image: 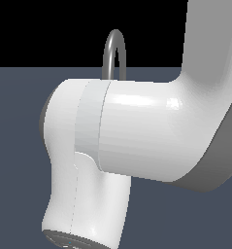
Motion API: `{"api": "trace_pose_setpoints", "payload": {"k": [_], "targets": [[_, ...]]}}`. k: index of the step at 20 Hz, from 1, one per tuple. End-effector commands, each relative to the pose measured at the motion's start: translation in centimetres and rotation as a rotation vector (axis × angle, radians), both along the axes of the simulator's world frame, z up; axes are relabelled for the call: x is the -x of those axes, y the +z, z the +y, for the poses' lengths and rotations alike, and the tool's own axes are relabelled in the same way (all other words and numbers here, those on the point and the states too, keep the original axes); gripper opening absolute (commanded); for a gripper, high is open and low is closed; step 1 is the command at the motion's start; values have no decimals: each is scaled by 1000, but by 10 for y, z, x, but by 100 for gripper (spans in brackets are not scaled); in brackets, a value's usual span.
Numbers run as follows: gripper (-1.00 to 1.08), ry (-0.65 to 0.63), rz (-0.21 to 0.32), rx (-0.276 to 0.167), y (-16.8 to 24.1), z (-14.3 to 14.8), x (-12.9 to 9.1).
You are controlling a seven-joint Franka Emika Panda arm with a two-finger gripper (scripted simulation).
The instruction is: Turn on the faucet by rotating a designated handle.
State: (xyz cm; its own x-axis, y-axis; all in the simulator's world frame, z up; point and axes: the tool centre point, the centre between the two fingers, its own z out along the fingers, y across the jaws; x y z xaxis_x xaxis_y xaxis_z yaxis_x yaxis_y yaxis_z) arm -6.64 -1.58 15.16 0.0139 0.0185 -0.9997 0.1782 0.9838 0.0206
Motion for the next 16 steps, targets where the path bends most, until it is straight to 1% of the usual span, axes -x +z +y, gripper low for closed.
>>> {"api": "trace_pose_setpoints", "payload": {"k": [1, 16], "targets": [[-100, -6, 5, 1, -6, -5, 1], [-100, -33, 14, 16, -48, -48, 6]]}}
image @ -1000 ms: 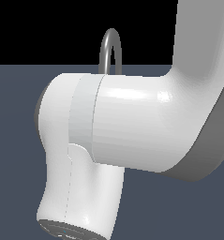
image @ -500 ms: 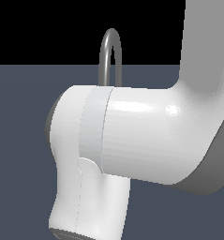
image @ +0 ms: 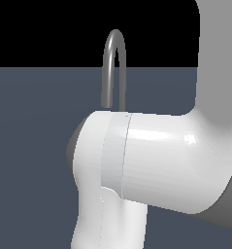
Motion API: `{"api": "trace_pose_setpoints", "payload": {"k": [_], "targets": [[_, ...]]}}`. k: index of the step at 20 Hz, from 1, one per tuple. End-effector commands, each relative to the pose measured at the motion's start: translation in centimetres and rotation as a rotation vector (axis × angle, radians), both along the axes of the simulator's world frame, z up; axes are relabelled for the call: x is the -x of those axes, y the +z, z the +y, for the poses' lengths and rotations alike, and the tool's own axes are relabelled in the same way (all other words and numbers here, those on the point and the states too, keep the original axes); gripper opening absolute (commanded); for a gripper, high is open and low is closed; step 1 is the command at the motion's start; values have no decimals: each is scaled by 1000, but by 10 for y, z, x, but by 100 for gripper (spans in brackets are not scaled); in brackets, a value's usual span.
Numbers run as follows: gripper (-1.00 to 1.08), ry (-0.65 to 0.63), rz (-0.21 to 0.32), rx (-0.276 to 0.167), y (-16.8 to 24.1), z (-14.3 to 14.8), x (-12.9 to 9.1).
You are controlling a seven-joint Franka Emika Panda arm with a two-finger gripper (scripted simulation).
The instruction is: Turn on the faucet by rotating a designated handle.
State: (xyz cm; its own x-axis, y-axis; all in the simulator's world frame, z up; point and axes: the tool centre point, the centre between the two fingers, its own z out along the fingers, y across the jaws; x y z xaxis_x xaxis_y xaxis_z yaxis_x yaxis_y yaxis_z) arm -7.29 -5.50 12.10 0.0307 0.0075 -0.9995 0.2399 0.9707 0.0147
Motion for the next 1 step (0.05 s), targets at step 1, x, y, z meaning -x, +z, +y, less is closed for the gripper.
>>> {"api": "trace_pose_setpoints", "payload": {"k": [1], "targets": [[-100, 31, 30, 6, -17, -8, 0]]}}
